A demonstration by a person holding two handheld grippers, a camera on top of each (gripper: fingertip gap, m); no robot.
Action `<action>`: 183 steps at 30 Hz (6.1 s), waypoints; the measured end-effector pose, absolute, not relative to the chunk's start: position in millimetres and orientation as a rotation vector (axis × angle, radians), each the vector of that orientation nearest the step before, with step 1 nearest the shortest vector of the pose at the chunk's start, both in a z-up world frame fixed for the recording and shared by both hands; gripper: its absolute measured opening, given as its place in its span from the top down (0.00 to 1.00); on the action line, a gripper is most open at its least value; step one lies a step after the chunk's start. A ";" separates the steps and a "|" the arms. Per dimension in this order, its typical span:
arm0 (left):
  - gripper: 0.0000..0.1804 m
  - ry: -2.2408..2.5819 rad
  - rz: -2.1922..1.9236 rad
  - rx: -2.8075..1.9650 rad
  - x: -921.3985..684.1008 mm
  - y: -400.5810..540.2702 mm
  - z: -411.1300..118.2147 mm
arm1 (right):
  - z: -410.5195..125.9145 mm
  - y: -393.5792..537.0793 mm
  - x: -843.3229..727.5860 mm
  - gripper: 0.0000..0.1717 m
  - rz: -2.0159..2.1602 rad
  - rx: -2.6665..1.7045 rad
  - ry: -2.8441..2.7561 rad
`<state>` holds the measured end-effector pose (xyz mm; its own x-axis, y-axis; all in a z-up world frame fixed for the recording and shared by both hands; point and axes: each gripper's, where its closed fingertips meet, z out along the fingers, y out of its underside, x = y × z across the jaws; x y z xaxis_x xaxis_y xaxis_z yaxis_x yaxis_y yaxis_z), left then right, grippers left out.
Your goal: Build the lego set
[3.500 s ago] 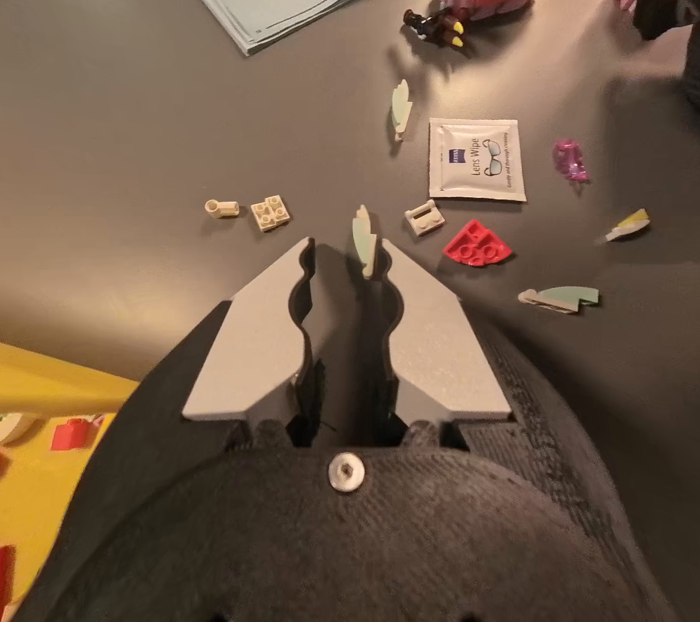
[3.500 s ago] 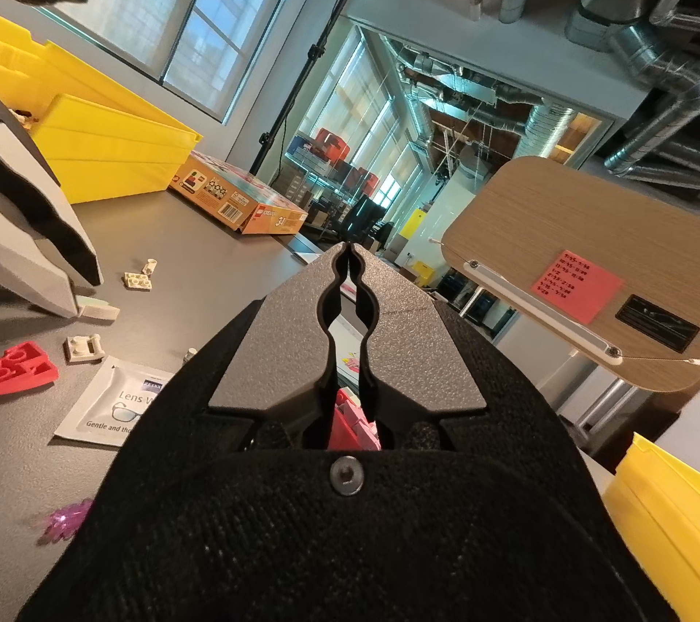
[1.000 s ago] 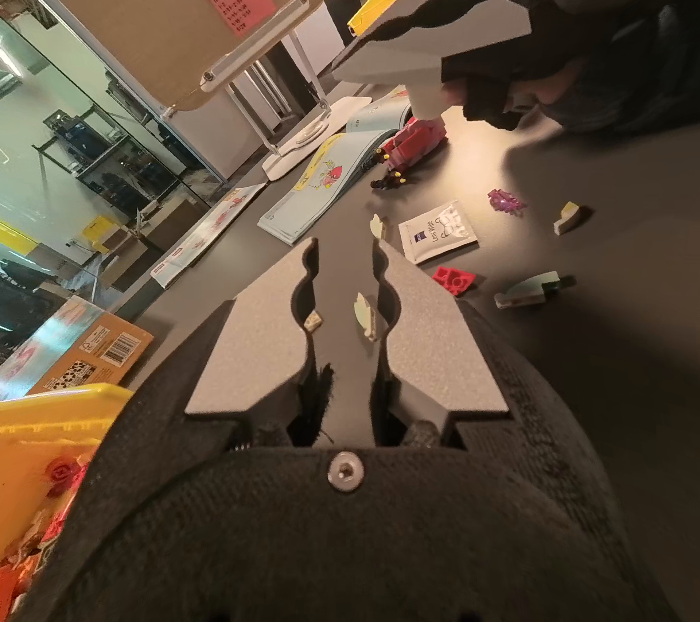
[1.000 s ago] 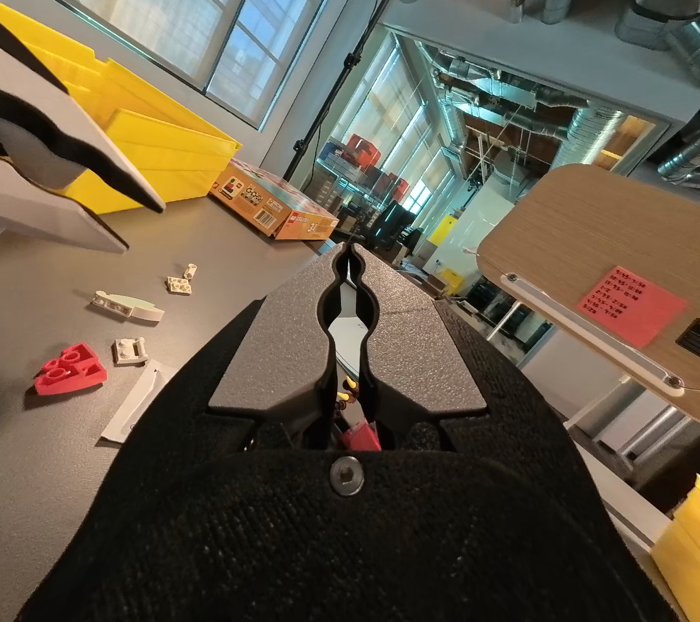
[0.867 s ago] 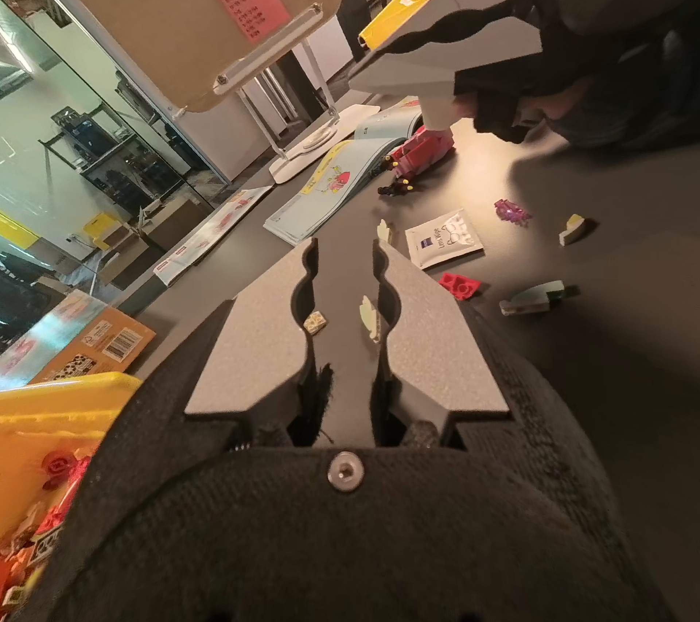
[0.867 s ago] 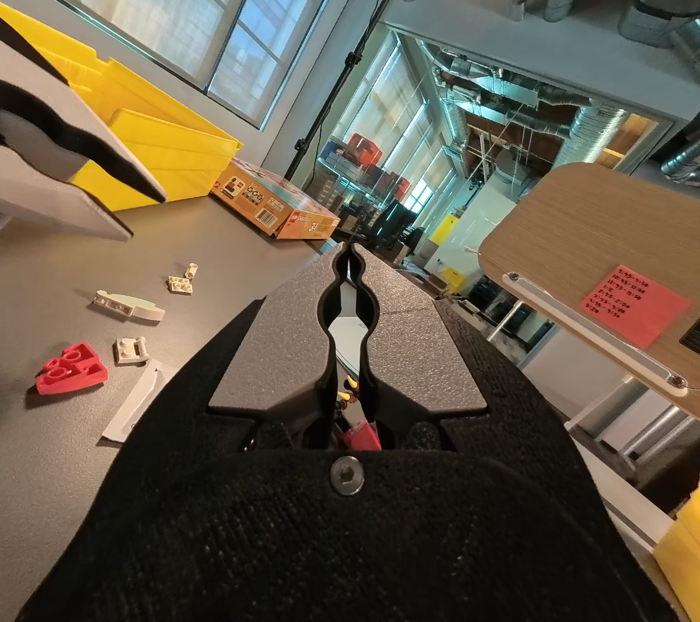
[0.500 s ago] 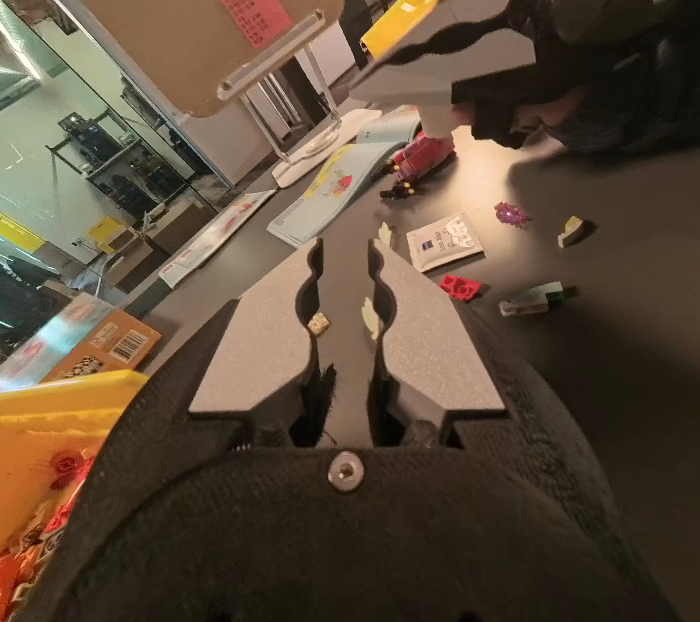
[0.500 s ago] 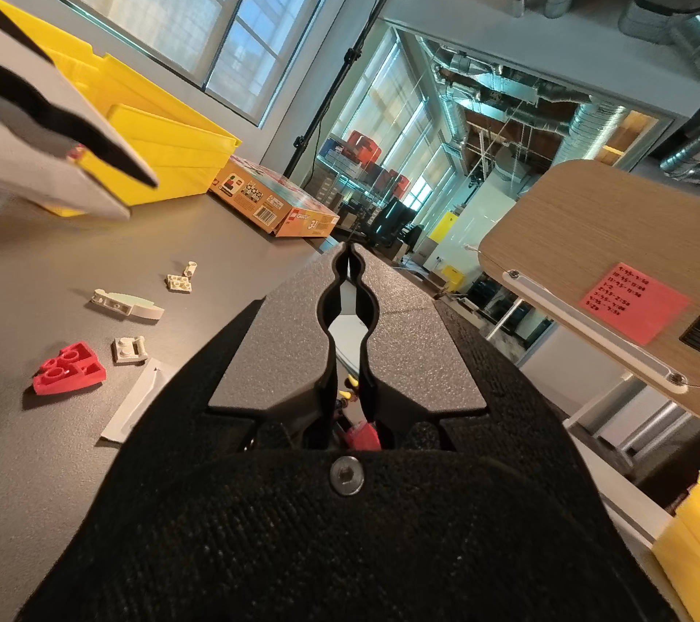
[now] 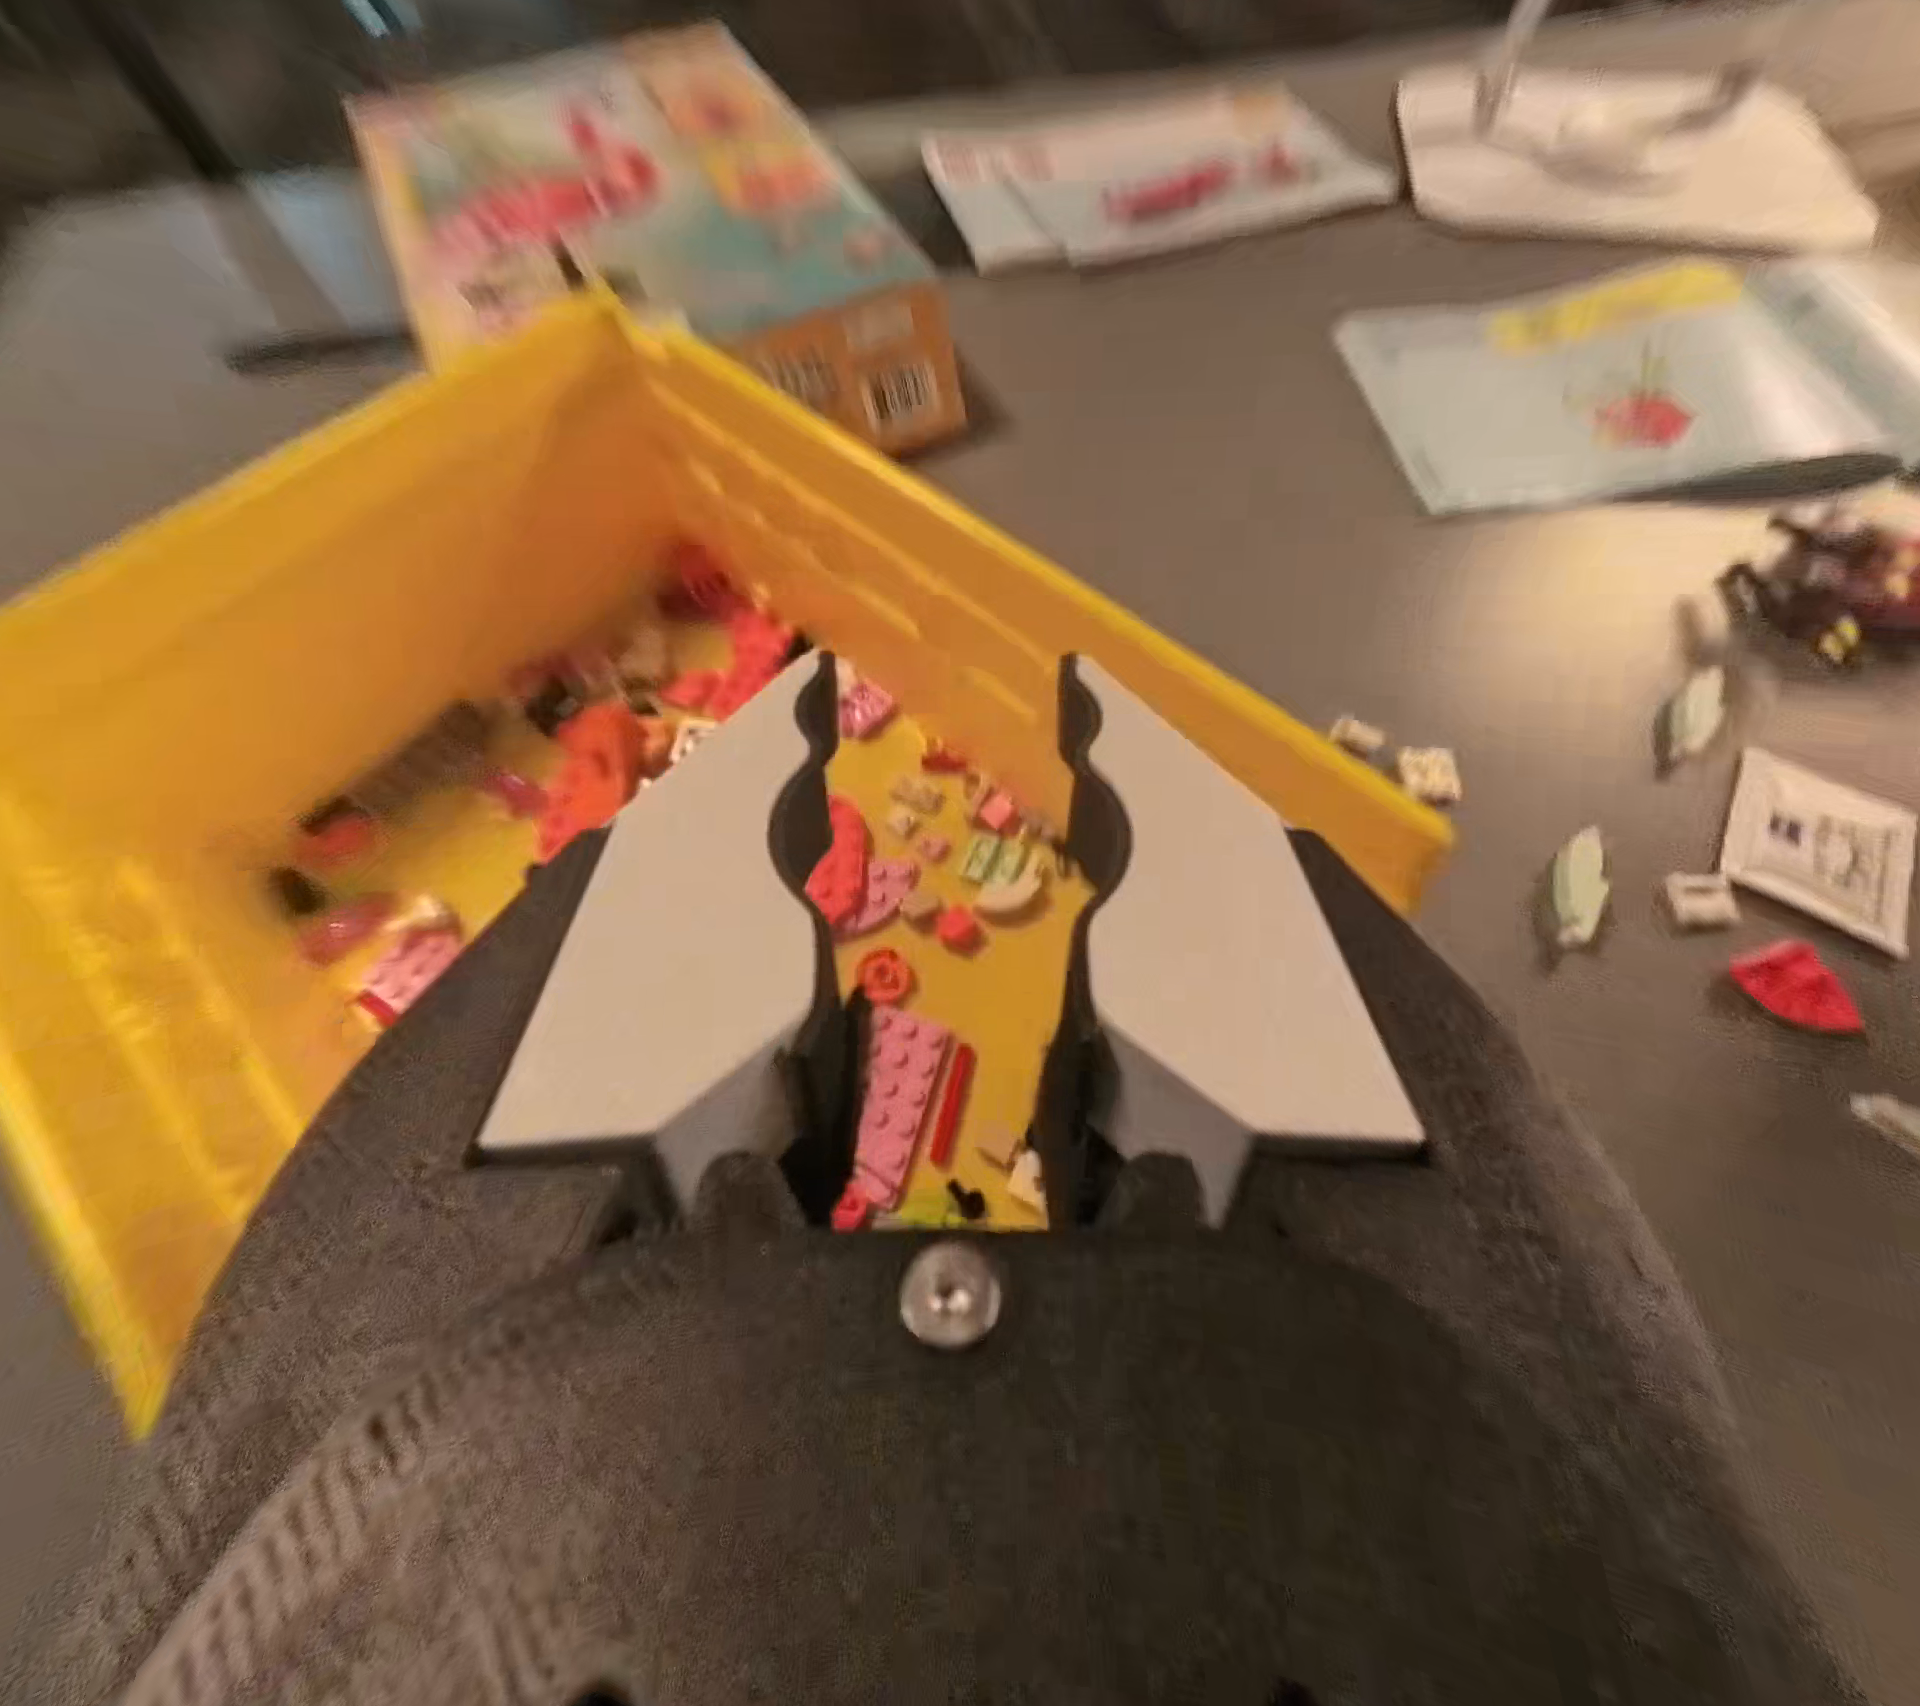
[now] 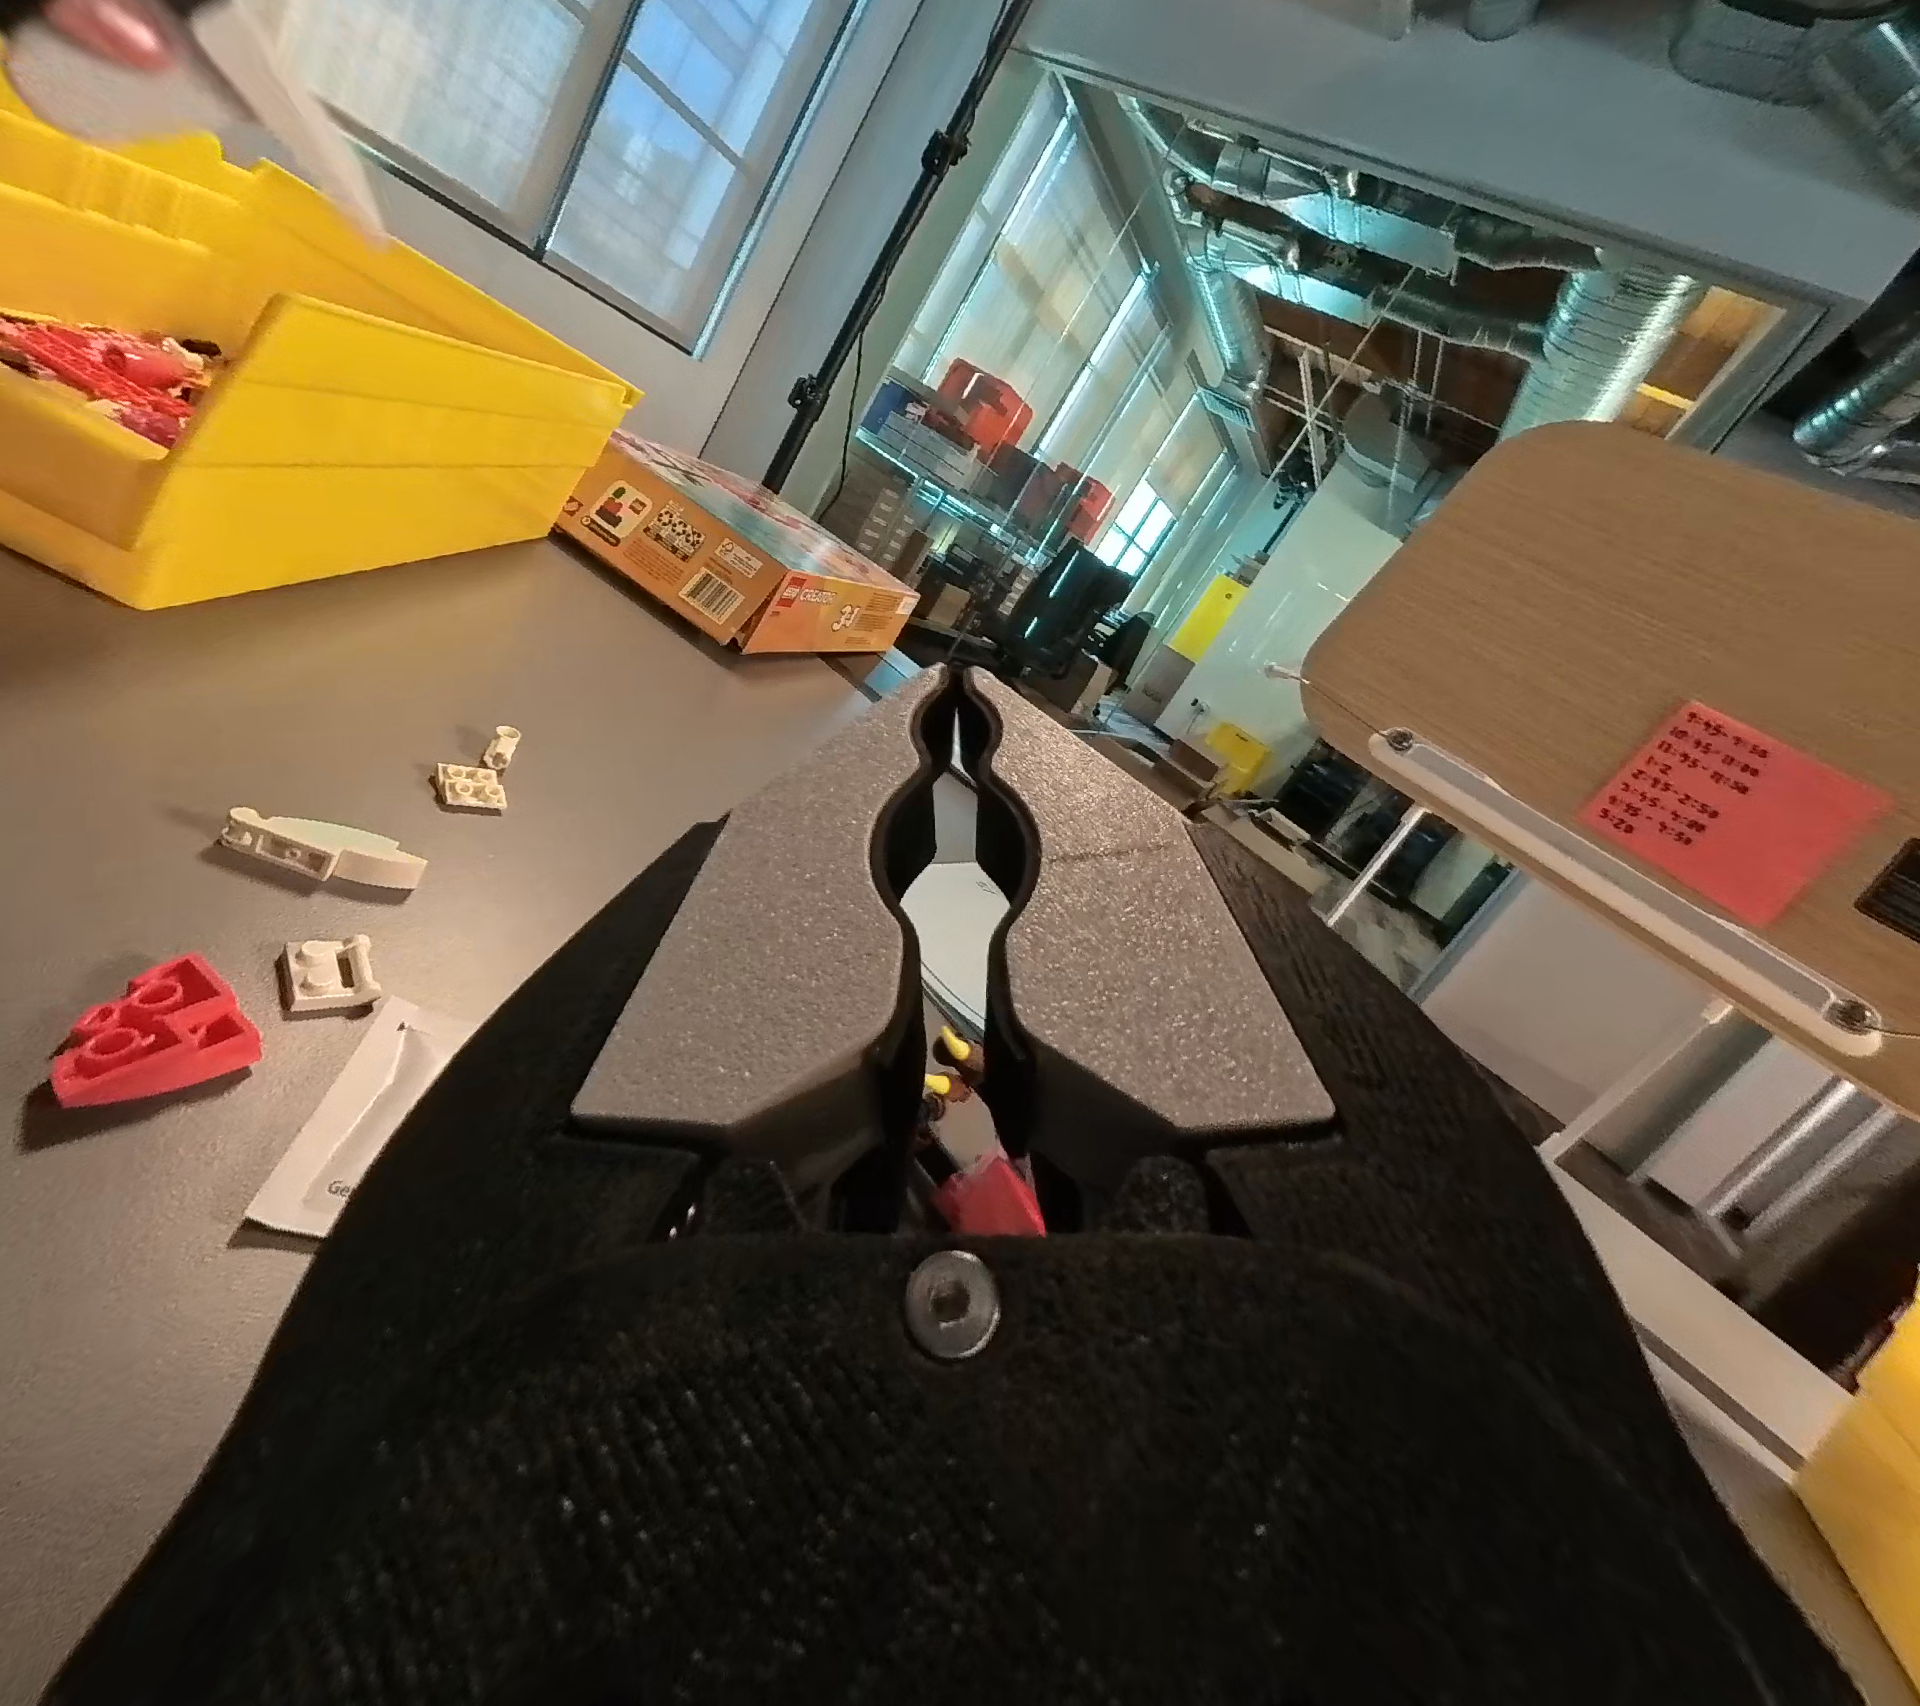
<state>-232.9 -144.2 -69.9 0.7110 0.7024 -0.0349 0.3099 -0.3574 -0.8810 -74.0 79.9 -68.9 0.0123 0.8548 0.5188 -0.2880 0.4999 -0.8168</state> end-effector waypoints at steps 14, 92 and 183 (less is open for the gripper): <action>0.82 -0.657 0.271 -2.502 -273.4 -136.5 -188.9 | -71.3 83.6 -76.7 1.00 0.985 -0.605 -1.259; 0.79 -0.609 0.602 -1.643 -106.4 -194.1 21.9 | -67.4 79.2 -81.6 1.00 1.020 -0.610 -1.238; 0.95 0.925 0.204 -2.454 60.9 86.0 -189.0 | -83.4 156.4 71.9 1.00 1.021 -0.887 -1.272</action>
